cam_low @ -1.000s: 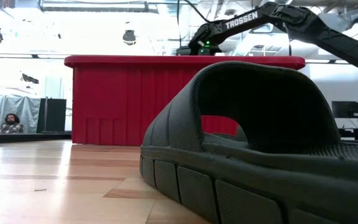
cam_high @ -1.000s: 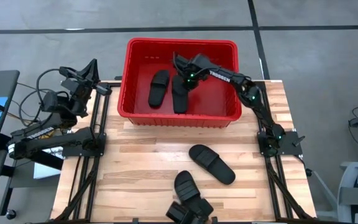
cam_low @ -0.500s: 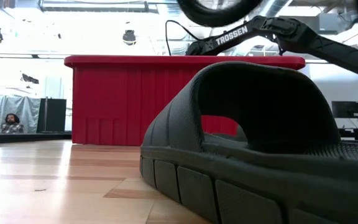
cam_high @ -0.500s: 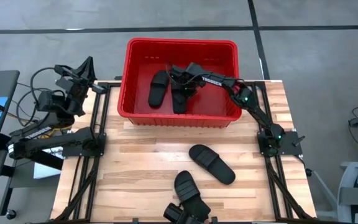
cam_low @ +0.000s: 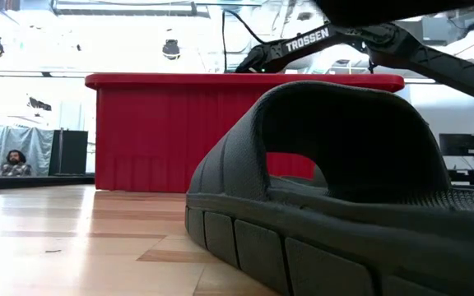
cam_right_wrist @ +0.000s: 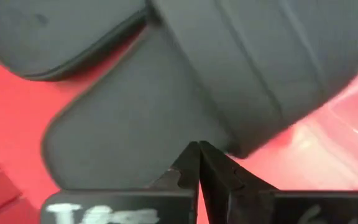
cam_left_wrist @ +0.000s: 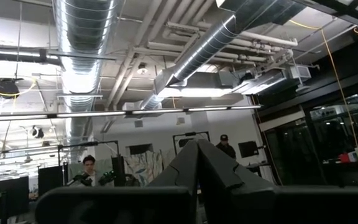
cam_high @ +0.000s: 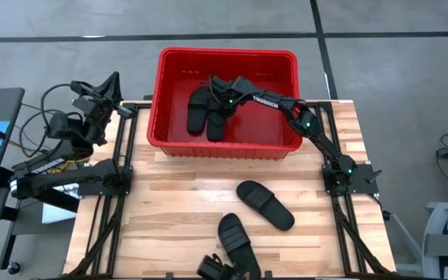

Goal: Pick and place slides into bin
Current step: Adjust the slippers in the organizer bin

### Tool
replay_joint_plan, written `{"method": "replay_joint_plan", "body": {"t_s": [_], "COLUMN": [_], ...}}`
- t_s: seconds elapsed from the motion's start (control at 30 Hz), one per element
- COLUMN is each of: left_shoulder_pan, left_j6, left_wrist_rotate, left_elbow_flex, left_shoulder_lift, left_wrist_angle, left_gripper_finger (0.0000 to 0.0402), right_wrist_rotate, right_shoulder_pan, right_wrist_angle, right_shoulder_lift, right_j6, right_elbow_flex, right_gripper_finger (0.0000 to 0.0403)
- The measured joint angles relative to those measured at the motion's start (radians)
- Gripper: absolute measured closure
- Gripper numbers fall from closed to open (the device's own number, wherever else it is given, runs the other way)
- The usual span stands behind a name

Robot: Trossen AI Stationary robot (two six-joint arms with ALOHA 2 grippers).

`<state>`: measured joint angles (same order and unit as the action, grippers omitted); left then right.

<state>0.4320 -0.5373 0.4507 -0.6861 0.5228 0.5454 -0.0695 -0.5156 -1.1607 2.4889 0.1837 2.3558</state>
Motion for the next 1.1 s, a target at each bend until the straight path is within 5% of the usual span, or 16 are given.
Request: {"method": "replay_joint_plan", "body": {"t_s": [0.53, 1.1], "left_shoulder_pan": [0.000, 0.000], "left_j6": [0.000, 0.000], "left_wrist_rotate": [0.001, 0.001], "left_elbow_flex": [0.000, 0.000], "left_shoulder_lift": [0.000, 0.000], "left_wrist_angle": [-0.017, -0.018], "left_gripper_finger": [0.0402, 0.0401], "right_wrist_rotate": [-0.044, 0.122], "right_shoulder_pan": [0.018, -0.046], "right_wrist_angle": [0.102, -0.052], "right_shoulder_lift": [0.000, -0.033], "right_j6": [-0.041, 0.047], "right_elbow_flex": [0.000, 0.001], "right_gripper_finger": [0.0403, 0.0403]}}
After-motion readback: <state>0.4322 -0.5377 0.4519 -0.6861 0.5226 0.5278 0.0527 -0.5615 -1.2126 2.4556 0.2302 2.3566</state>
